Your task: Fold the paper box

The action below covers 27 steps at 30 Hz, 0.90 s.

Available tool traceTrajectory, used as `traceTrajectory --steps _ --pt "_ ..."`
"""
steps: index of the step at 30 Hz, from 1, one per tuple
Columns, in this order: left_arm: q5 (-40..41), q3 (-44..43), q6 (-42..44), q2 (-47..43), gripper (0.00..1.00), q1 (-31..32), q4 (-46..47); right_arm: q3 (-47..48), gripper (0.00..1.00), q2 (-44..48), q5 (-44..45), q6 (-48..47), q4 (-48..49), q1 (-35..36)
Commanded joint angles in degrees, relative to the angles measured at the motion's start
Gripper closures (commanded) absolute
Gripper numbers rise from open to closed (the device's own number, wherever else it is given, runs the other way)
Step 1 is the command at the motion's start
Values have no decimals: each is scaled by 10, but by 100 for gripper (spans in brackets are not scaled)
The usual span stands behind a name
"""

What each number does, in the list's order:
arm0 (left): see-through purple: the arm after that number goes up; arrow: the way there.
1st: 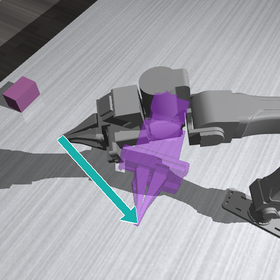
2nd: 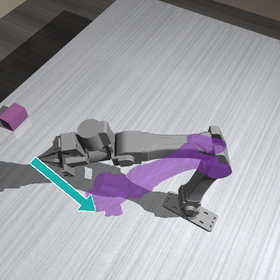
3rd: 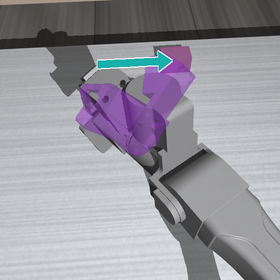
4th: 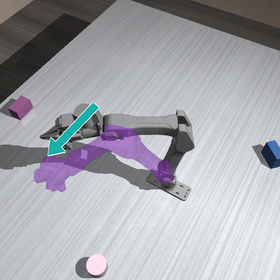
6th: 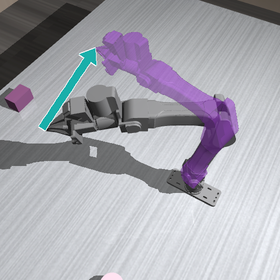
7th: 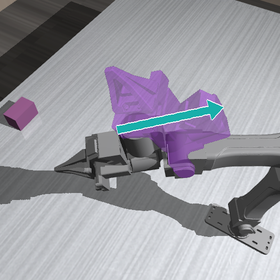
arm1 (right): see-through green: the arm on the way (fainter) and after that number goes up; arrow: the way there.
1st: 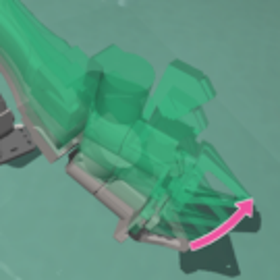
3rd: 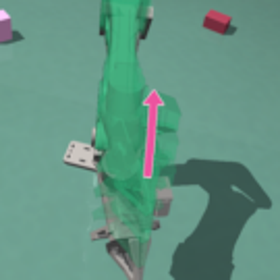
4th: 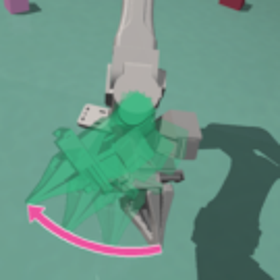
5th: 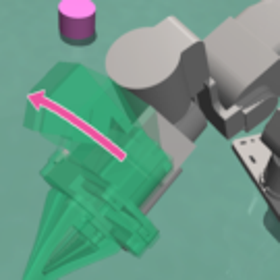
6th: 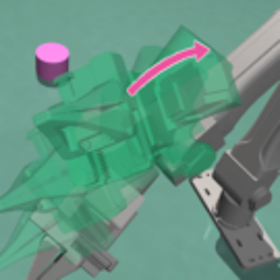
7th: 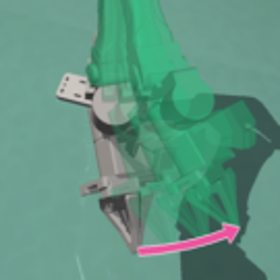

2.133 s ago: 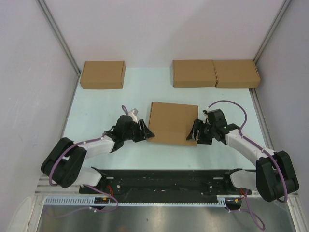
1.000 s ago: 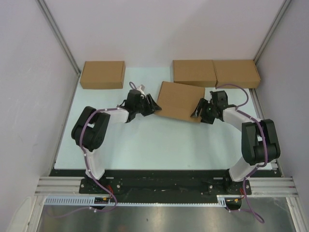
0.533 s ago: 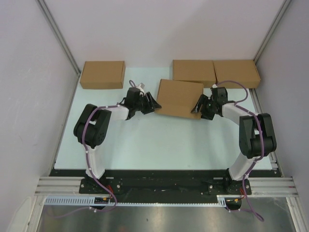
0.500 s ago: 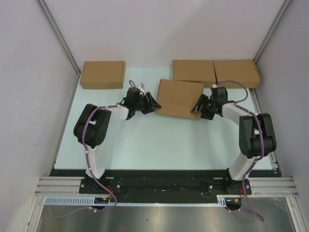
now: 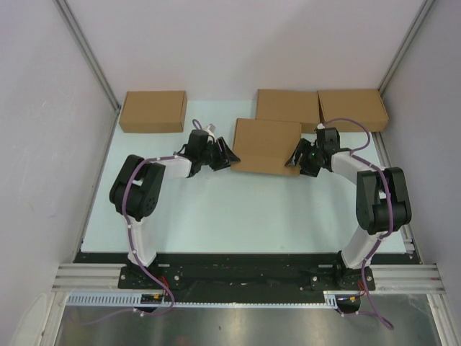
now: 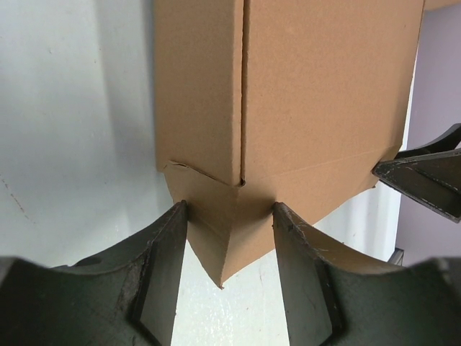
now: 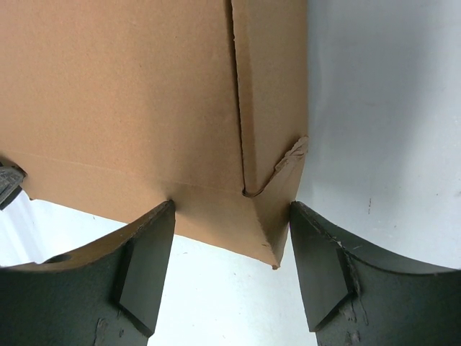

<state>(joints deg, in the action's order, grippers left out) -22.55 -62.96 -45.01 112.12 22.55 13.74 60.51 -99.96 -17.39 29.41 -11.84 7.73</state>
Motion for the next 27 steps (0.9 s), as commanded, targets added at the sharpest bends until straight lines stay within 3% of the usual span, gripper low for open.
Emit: traceTrajectory --steps 1,9,27 --pt "-25 -30 1 -9 44 0 10 31 31 0 -25 14 42 5" --pt "-22 -23 8 -18 44 -13 5 32 38 2 -1 3 31 4" --pt "-20 54 20 -84 45 -24 4 32 39 17 59 -24 10 9"
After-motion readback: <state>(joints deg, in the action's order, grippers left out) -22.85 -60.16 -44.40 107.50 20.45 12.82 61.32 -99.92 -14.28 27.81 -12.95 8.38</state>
